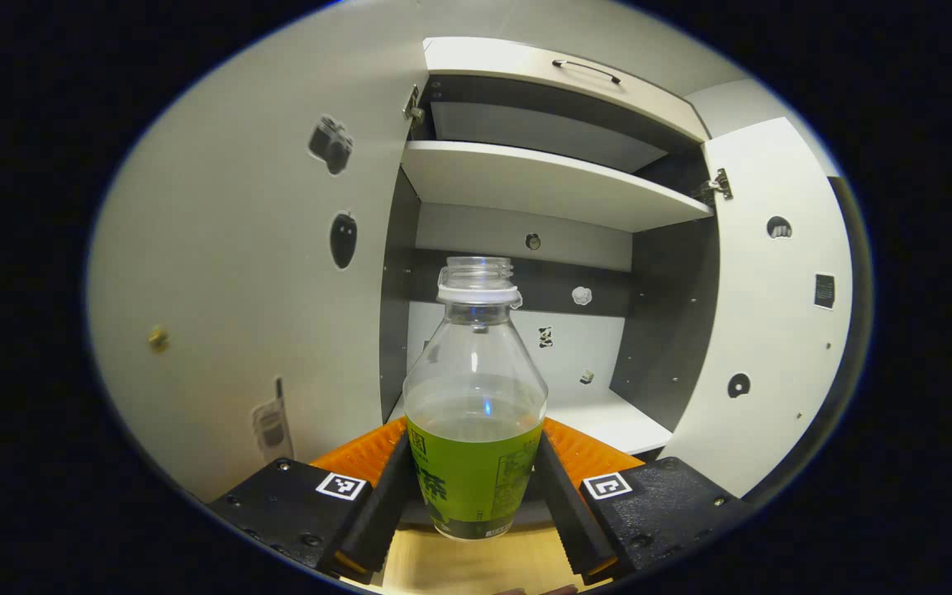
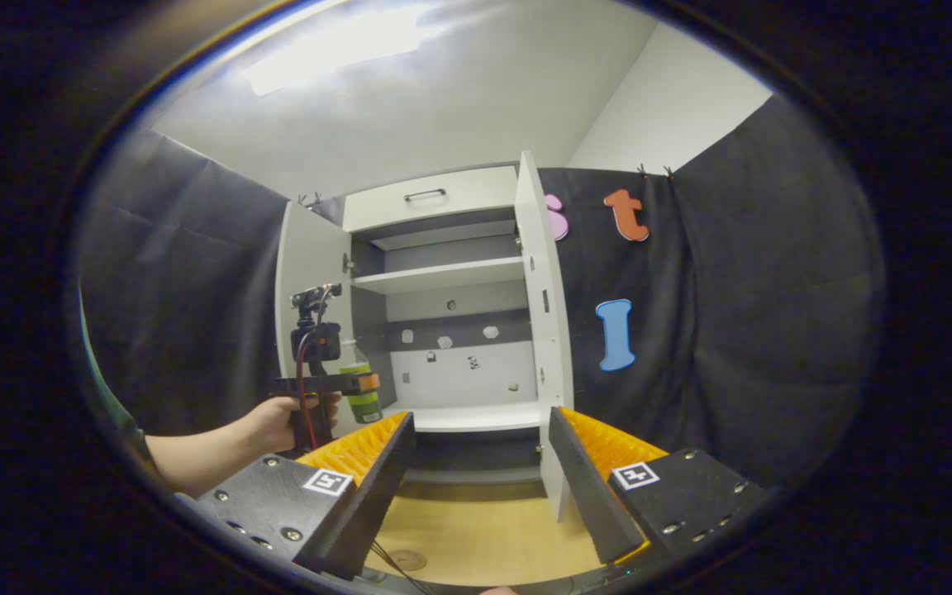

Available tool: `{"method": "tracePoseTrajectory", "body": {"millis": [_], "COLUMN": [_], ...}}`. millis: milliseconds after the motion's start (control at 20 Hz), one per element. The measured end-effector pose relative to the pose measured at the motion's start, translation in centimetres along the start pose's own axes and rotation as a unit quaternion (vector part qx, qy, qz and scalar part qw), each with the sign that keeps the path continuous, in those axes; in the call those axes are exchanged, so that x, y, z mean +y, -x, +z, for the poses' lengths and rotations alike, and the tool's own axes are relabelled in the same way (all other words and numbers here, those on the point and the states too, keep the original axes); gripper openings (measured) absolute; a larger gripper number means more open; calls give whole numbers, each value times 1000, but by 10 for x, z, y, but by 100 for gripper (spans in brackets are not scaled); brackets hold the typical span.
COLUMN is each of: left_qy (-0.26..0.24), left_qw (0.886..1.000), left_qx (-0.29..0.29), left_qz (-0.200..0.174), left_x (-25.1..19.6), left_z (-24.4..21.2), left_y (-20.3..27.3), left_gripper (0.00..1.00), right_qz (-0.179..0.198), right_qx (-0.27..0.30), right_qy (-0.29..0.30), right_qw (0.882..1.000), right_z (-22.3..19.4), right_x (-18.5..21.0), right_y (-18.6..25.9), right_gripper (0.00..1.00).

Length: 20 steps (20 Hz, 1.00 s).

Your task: Grasp the bottle in the cabinet with the left hand and place it on the coaster, then close the right door with the right hand and the left door with the left hand.

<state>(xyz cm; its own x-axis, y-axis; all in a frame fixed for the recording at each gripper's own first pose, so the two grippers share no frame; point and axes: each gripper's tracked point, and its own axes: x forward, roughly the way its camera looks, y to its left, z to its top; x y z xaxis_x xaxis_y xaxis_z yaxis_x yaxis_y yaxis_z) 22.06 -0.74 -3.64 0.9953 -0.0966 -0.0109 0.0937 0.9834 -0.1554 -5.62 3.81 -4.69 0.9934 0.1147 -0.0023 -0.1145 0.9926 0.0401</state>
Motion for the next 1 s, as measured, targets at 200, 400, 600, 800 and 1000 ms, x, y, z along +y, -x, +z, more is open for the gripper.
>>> {"method": "tracePoseTrajectory", "body": {"millis": [200, 400, 600, 800, 1000], "left_qy": [-3, -11, -22, -23, -45], "left_qw": [1000, 998, 997, 996, 994], "left_qx": [6, 64, 70, 69, 62], "left_qz": [14, -6, -26, -59, -82], "left_x": [-5, -15, -20, -32, -42], "left_z": [-37, -106, -152, -194, -244], "left_y": [51, 85, 105, 122, 136], "left_gripper": [81, 81, 81, 81, 81], "right_qz": [22, 24, 19, 3, -3], "right_qx": [8, 8, 5, 6, 11], "right_qy": [-6, 1, 2, 2, 8], "right_qw": [1000, 1000, 1000, 1000, 1000], "right_z": [-7, -2, 6, 6, -4], "right_x": [9, 3, -2, -8, -10], "right_y": [10, 7, -12, -36, -61], "right_gripper": [99, 98, 98, 98, 98]}}
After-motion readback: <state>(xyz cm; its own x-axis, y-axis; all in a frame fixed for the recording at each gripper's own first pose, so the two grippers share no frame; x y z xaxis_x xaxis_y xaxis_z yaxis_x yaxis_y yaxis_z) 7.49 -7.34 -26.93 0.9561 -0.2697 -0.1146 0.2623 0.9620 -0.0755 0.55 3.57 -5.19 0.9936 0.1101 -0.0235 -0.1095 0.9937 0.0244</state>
